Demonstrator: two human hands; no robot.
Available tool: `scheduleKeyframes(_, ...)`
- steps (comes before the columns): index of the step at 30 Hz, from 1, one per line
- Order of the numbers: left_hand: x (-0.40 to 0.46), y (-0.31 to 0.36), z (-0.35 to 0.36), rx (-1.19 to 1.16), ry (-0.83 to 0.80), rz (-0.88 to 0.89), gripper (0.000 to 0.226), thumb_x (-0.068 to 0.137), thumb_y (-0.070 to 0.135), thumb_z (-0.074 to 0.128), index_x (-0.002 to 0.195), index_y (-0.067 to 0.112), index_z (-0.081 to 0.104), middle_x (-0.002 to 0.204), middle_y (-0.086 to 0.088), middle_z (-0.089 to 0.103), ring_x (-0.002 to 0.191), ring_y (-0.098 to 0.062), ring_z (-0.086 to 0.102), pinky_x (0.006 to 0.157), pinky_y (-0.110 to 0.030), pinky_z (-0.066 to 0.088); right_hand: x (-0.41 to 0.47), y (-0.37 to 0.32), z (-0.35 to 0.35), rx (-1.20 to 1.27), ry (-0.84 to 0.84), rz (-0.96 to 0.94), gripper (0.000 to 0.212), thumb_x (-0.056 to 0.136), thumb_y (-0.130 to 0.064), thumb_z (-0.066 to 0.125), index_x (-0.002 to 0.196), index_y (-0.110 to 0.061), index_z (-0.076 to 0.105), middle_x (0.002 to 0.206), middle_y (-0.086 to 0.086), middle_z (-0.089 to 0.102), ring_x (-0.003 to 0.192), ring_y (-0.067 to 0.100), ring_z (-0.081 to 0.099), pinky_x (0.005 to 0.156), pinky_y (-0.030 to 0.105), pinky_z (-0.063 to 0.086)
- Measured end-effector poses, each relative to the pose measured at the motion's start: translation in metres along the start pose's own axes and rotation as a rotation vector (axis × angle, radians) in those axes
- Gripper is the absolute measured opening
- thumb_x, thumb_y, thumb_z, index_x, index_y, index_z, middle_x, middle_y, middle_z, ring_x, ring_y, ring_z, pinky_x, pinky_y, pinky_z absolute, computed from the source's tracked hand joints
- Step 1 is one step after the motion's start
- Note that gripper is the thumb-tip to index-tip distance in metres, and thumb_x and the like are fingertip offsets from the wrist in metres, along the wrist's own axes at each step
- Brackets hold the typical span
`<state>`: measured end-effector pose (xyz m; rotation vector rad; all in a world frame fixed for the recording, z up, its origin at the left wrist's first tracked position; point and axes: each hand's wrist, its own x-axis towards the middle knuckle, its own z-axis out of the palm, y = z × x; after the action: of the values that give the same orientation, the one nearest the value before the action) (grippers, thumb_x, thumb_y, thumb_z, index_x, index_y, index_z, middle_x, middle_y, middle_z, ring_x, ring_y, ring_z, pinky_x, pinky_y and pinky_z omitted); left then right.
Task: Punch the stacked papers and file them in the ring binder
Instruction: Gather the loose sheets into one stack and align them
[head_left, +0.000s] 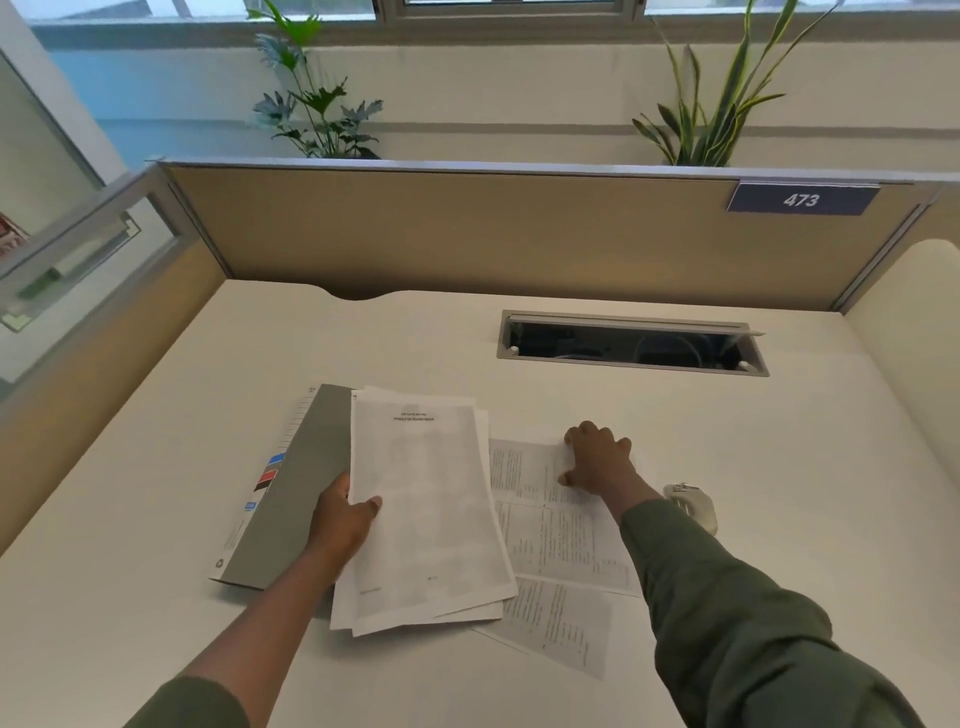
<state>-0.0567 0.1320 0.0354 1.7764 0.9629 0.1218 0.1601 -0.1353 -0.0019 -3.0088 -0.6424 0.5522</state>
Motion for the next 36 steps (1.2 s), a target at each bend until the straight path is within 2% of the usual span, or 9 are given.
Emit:
scheduleKeyframes(4, 0.0, -0.001, -0.001, 0.011, -0.011, 0.004, 0.036, 0.09, 0.005, 0.06, 0.125, 0.015, 0.057, 0.111, -0.004, 0.064, 0.098, -0.025, 0.061, 0.088, -0.036, 0.049, 0.005, 0.0, -0.004, 0.033, -0.034, 0.021, 0.063, 0.076, -0.043, 0.075, 0.129, -0.02, 0.049, 0.125, 0.002, 0.053, 0.116, 0.025, 0.052, 0.1, 0.044, 0.033)
scheduleKeyframes(11, 0.006, 0.0, -0.003, -0.04, -0.048, -0.013, 0.034, 0.09, 0.006, 0.059, 0.122, 0.018, 0.058, 0.107, -0.003, 0.065, 0.093, -0.022, 0.063, 0.08, -0.034, 0.05, 0.007, 0.001, -0.022, 0.005, -0.096, 0.037, 0.051, 0.079, -0.048, 0.069, 0.125, -0.029, 0.057, 0.124, -0.003, 0.058, 0.121, 0.023, 0.045, 0.098, 0.043, 0.028)
scheduleKeyframes(16, 0.01, 0.001, -0.003, -0.159, -0.074, -0.062, 0.033, 0.091, 0.006, 0.058, 0.121, 0.021, 0.058, 0.107, -0.003, 0.066, 0.092, -0.023, 0.064, 0.078, -0.035, 0.051, -0.006, 0.013, -0.045, 0.311, -0.13, 0.016, 0.024, 0.088, -0.032, 0.063, 0.109, -0.021, 0.062, 0.118, 0.001, 0.064, 0.102, 0.021, 0.059, 0.09, 0.038, 0.049)
scheduleKeyframes(18, 0.013, 0.001, -0.001, -0.213, -0.089, -0.084, 0.032, 0.091, 0.006, 0.059, 0.12, 0.019, 0.058, 0.109, -0.004, 0.067, 0.094, -0.024, 0.064, 0.08, -0.037, 0.052, -0.017, 0.019, -0.053, 0.482, -0.092, 0.019, 0.023, 0.089, -0.019, 0.06, 0.112, -0.019, 0.062, 0.119, 0.003, 0.063, 0.105, 0.023, 0.06, 0.084, 0.033, 0.047)
scheduleKeyframes(21, 0.014, 0.003, 0.003, -0.309, -0.134, -0.132, 0.03, 0.09, 0.006, 0.061, 0.118, 0.017, 0.06, 0.11, -0.006, 0.068, 0.095, -0.027, 0.065, 0.086, -0.043, 0.053, -0.039, 0.022, -0.057, 0.839, -0.048, 0.09, 0.026, 0.089, -0.008, 0.057, 0.112, -0.019, 0.06, 0.108, 0.004, 0.066, 0.092, 0.022, 0.064, 0.072, 0.03, 0.049)
scheduleKeyframes(25, 0.014, 0.008, 0.013, -0.408, -0.224, -0.175, 0.031, 0.089, 0.005, 0.062, 0.118, 0.014, 0.062, 0.109, -0.01, 0.07, 0.097, -0.034, 0.066, 0.09, -0.052, 0.052, -0.061, 0.023, -0.04, 1.237, -0.062, 0.169, 0.022, 0.092, -0.008, 0.058, 0.109, -0.022, 0.061, 0.109, 0.01, 0.071, 0.096, 0.029, 0.069, 0.087, 0.045, 0.057)
scheduleKeyframes(27, 0.015, 0.011, 0.02, -0.437, -0.267, -0.176, 0.032, 0.088, 0.004, 0.062, 0.119, 0.012, 0.063, 0.111, -0.012, 0.07, 0.099, -0.035, 0.066, 0.091, -0.054, 0.051, -0.071, 0.019, -0.031, 1.364, -0.056, 0.191, 0.024, 0.094, -0.007, 0.057, 0.115, -0.019, 0.059, 0.111, 0.012, 0.07, 0.098, 0.03, 0.069, 0.087, 0.046, 0.057)
scheduleKeyframes(32, 0.008, 0.019, 0.037, -0.512, -0.351, -0.212, 0.024, 0.089, 0.008, 0.063, 0.113, 0.005, 0.064, 0.108, -0.017, 0.07, 0.098, -0.037, 0.067, 0.083, -0.047, 0.055, -0.087, 0.005, -0.009, 1.431, -0.064, 0.191, 0.03, 0.095, -0.008, 0.054, 0.122, -0.02, 0.058, 0.113, 0.009, 0.07, 0.098, 0.029, 0.068, 0.084, 0.041, 0.057)
scheduleKeyframes(36, 0.0, 0.021, 0.042, -0.525, -0.433, -0.206, 0.032, 0.085, 0.009, 0.069, 0.115, 0.003, 0.062, 0.108, -0.018, 0.071, 0.099, -0.038, 0.068, 0.079, -0.046, 0.056, -0.096, -0.008, -0.001, 1.421, -0.071, 0.188, 0.027, 0.095, -0.017, 0.054, 0.118, -0.027, 0.061, 0.11, 0.005, 0.072, 0.099, 0.029, 0.069, 0.087, 0.042, 0.057)
